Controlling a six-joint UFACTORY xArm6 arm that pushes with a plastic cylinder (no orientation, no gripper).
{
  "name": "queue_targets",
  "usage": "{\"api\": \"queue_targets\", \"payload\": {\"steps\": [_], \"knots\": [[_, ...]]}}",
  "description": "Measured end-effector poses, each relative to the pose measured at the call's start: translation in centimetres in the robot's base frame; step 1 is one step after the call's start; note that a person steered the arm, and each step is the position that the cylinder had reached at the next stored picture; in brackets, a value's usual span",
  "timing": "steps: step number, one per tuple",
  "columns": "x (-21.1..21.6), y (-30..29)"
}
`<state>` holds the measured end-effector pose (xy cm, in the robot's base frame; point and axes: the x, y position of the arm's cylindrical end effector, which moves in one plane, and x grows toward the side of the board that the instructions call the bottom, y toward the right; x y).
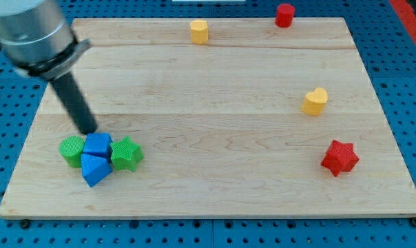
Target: Push the yellow hexagon towards center left
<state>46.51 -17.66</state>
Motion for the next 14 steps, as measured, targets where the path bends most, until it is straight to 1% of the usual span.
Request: {"api": "queue_targets", "payload": {"steps": [1, 2, 3, 5, 6, 7, 10, 11, 12, 14], "knots": [[-3.2, 8.8], [-6.8, 15.4], [-11.7, 17.8], [-23.7, 20.7], [-26.1, 18.7], [-24.4, 15.6], [-17.2, 10.4], [-17.1, 7.4], [-16.1, 4.8], [-12.5, 1.1]]}}
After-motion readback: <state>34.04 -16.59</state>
